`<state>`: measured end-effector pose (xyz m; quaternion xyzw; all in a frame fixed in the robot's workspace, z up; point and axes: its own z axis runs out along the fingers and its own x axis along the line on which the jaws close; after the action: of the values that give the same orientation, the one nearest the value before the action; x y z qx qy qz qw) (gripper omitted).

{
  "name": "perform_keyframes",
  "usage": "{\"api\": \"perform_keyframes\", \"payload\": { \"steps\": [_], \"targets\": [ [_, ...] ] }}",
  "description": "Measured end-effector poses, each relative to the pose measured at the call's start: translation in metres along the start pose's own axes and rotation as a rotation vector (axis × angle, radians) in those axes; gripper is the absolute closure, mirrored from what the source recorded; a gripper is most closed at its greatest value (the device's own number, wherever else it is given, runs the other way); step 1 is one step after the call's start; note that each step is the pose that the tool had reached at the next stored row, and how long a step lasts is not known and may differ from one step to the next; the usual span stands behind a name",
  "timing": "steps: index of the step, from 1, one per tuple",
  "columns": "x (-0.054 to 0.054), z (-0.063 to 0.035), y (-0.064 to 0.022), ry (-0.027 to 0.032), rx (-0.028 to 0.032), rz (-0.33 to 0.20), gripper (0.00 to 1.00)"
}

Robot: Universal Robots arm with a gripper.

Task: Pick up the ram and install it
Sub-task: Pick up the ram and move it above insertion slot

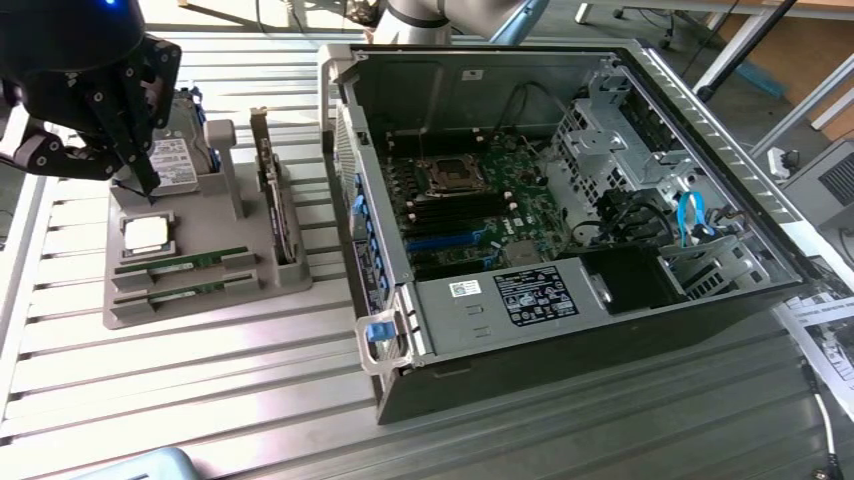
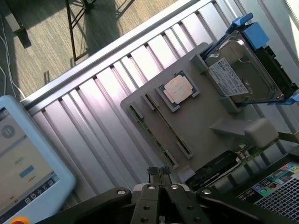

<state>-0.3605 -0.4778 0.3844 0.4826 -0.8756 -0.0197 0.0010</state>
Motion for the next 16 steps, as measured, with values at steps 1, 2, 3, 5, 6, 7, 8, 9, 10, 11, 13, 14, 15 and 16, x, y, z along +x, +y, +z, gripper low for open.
{"api": "perform_keyframes", "payload": {
  "steps": [1,2,3,5,6,7,8,9,10,11,13,14,15,16],
  "targets": [
    [0.0,0.0,0.0,0.0002,0.0001,-0.004,0.89],
    [0.0,0.0,0.0,0.0005,0.0001,-0.008,0.89],
    [0.0,0.0001,0.0,0.0009,0.0001,-0.013,0.89],
    [0.0,0.0,0.0,0.0015,0.0002,-0.021,0.89],
    [0.0,0.0,0.0,0.0019,0.0002,-0.025,0.89],
    [0.0,0.0,0.0,0.0026,0.0003,-0.035,0.89],
    [0.0,0.0,0.0,0.0033,0.0004,-0.044,0.89],
    [0.0,0.0,0.0,0.0037,0.0004,-0.05,0.89],
    [0.0,0.0,0.0,0.0041,0.0005,-0.055,0.89],
    [0.0,0.0,0.0,0.0045,0.0005,-0.061,0.89],
    [0.0,0.0,0.0,0.0053,0.0006,-0.071,0.89],
    [0.0,0.0,0.0,0.0056,0.0006,-0.075,0.89],
    [0.0,0.0,0.0,0.006,0.0006,-0.081,0.89],
    [0.0,0.0,0.0,0.0066,0.0007,-0.09,0.89]
  ]
}}
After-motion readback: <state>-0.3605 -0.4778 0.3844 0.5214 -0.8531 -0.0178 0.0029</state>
